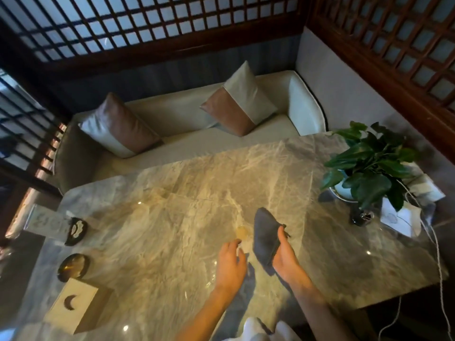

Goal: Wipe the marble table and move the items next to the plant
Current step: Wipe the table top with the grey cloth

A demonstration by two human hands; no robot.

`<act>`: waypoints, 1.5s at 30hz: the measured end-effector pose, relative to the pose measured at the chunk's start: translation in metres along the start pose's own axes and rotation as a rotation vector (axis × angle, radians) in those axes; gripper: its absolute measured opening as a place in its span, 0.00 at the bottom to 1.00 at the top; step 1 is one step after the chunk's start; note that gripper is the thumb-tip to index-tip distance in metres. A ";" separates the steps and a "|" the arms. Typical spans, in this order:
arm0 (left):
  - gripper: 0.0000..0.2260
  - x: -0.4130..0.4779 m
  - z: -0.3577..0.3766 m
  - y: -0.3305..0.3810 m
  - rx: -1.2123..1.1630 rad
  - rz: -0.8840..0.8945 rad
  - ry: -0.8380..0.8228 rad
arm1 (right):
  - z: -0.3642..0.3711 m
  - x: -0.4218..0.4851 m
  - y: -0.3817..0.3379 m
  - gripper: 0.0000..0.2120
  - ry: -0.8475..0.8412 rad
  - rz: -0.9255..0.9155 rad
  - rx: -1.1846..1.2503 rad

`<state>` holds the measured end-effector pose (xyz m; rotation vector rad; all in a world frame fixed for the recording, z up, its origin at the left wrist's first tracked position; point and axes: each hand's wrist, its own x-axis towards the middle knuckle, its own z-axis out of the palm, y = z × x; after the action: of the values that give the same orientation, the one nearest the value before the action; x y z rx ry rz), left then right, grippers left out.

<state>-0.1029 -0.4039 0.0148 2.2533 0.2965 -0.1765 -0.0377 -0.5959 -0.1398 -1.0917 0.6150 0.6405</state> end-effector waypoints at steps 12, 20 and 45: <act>0.32 0.038 -0.023 -0.180 0.502 -0.220 -0.004 | 0.056 -0.029 -0.136 0.35 0.405 -0.361 -0.573; 0.28 0.050 -0.001 -0.265 0.401 -0.097 0.183 | 0.063 0.074 -0.053 0.24 0.304 -0.459 -0.862; 0.31 0.044 -0.005 -0.259 0.184 -0.044 0.200 | 0.174 0.025 0.117 0.33 0.171 -0.584 -1.207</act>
<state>-0.1311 -0.2318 -0.1816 2.4528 0.4516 -0.0008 -0.0827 -0.3916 -0.1693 -2.3517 -0.0497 0.3637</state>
